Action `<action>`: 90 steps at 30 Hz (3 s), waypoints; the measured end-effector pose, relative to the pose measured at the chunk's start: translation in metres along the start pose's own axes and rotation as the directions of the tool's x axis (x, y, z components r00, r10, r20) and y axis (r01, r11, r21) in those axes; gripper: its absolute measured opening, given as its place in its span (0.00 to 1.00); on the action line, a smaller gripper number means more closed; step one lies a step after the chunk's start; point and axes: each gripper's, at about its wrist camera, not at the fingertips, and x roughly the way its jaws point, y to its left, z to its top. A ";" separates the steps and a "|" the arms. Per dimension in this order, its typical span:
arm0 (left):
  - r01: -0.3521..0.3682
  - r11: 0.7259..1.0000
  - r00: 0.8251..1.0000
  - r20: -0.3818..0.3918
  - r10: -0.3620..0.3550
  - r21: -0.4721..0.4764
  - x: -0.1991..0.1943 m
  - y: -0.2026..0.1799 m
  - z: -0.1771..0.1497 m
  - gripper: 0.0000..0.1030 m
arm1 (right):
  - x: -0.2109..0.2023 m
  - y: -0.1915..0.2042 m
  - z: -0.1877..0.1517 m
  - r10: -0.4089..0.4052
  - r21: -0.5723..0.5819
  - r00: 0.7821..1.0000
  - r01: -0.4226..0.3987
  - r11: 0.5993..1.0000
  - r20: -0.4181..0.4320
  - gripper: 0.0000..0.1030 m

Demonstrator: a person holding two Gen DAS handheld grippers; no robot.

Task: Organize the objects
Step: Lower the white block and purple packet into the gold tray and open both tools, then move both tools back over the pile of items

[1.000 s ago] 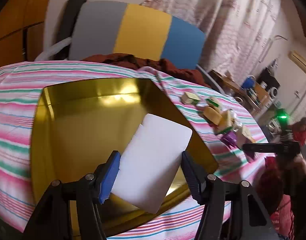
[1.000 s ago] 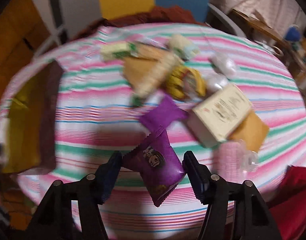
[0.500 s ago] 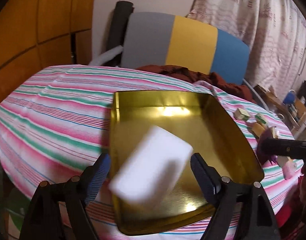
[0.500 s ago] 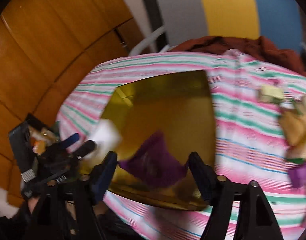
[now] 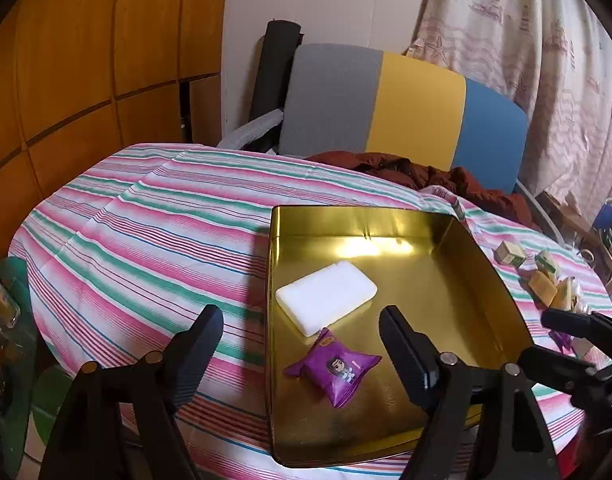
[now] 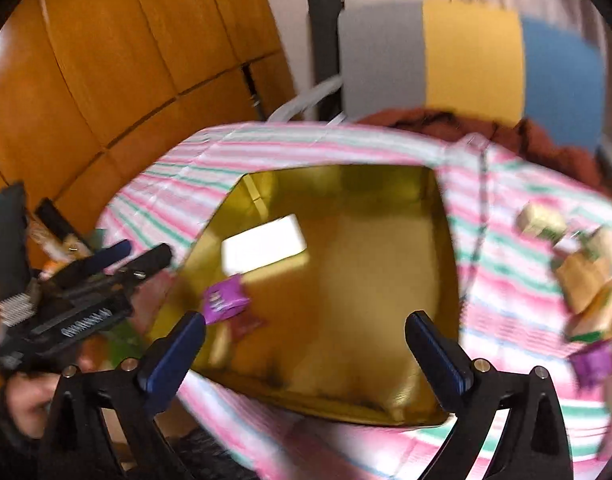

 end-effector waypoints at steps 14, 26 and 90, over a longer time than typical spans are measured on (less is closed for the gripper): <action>-0.014 0.994 1.000 -0.001 0.014 0.105 -0.005 -0.024 -0.004 0.75 | -0.017 -0.033 -0.024 -0.194 0.006 0.978 0.194 0.981 0.071 0.98; 0.065 0.969 0.998 -0.018 -0.063 0.238 -0.008 -0.071 -0.008 0.76 | -0.040 -0.066 -0.032 -0.299 0.018 0.946 0.299 0.954 0.125 1.00; 0.529 0.604 0.849 -0.365 -0.382 0.597 0.076 -0.399 -0.023 0.55 | -0.155 -0.328 -0.096 -0.459 0.801 0.885 0.218 0.557 0.078 1.00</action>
